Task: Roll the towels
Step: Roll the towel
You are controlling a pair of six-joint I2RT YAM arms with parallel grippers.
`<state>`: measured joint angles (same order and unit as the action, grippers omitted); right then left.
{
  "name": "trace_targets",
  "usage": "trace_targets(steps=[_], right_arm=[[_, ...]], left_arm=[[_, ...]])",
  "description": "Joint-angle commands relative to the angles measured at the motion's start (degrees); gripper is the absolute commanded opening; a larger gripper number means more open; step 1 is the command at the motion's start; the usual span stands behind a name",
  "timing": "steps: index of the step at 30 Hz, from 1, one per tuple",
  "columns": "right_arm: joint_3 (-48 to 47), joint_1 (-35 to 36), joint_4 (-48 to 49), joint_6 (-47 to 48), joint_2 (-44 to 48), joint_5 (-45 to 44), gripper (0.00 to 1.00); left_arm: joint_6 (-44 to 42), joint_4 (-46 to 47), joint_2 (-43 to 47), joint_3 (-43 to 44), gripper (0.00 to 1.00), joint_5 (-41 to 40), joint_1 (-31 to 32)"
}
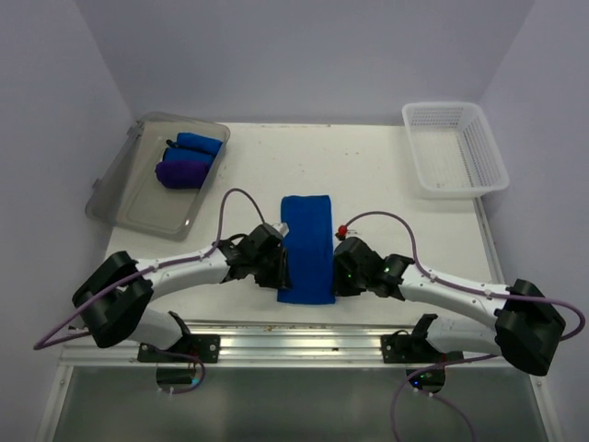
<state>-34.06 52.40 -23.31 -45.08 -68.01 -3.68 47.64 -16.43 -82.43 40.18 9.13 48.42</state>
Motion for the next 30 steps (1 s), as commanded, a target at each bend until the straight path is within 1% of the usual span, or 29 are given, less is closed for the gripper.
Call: trace_targets(steps=[1,3,4,5,7,8,10,12,18,21,23,25,26,27,29,30], right_arm=[[-1.80,0.33,-2.79,-0.80,2.70,-1.68,0.20],[-1.71,0.95,-3.14,-0.71,2.62,-1.85,0.26],[-1.53,1.30,-3.14,-0.97,2.44,-1.85,0.29],[-1.27,1.56,-3.14,-1.15,2.35,-1.77,0.33],[-0.74,1.65,-1.75,-1.76,1.83,-1.07,0.38],[0.13,1.65,-1.04,-2.81,1.83,-0.02,0.44],[1.01,1.65,1.06,-3.96,1.91,0.69,0.46],[2.16,1.74,2.04,-5.28,2.00,0.96,0.46],[4.27,1.65,4.76,-6.77,0.07,1.48,0.44],[5.58,1.74,6.61,-7.65,-0.37,1.57,0.44],[6.11,1.65,7.22,-8.36,-0.46,1.31,0.42],[6.29,1.74,7.66,-8.97,-0.37,1.05,0.40],[6.46,1.65,7.67,-9.06,-0.28,0.96,0.36],[6.38,1.65,7.58,-9.23,-0.11,0.96,0.35],[6.38,1.74,7.67,-9.41,0.33,1.22,0.34],[6.38,1.74,7.67,-9.50,0.51,1.31,0.34]], left_arm=[[1.84,-4.31,6.49,1.39,0.35,-4.37,0.53],[2.20,-4.93,8.25,0.16,0.40,-4.29,0.53],[2.89,-4.67,8.51,-1.23,0.44,-3.60,0.53],[3.16,-3.45,8.95,-2.12,0.47,-2.89,0.62],[4.56,-1.34,9.04,-5.01,0.52,-0.44,0.53],[5.09,1.02,8.96,-5.90,0.52,0.36,0.62],[6.84,3.23,8.78,-8.26,0.55,1.94,1.14],[7.73,5.52,8.52,-9.42,0.55,2.30,1.50],[9.84,8.69,7.46,-12.15,0.49,1.25,1.85],[10.28,9.13,6.50,-12.32,0.48,0.45,1.85],[10.28,9.57,5.88,-12.32,0.47,0.54,1.85],[10.37,9.83,5.71,-12.32,0.42,0.63,1.85],[10.37,9.75,5.79,-12.32,0.39,0.63,1.85],[10.37,9.75,5.88,-12.32,0.32,0.63,1.85],[10.37,9.48,5.97,-12.32,0.26,0.63,1.85],[10.37,9.48,5.97,-12.32,0.22,0.63,1.85]])
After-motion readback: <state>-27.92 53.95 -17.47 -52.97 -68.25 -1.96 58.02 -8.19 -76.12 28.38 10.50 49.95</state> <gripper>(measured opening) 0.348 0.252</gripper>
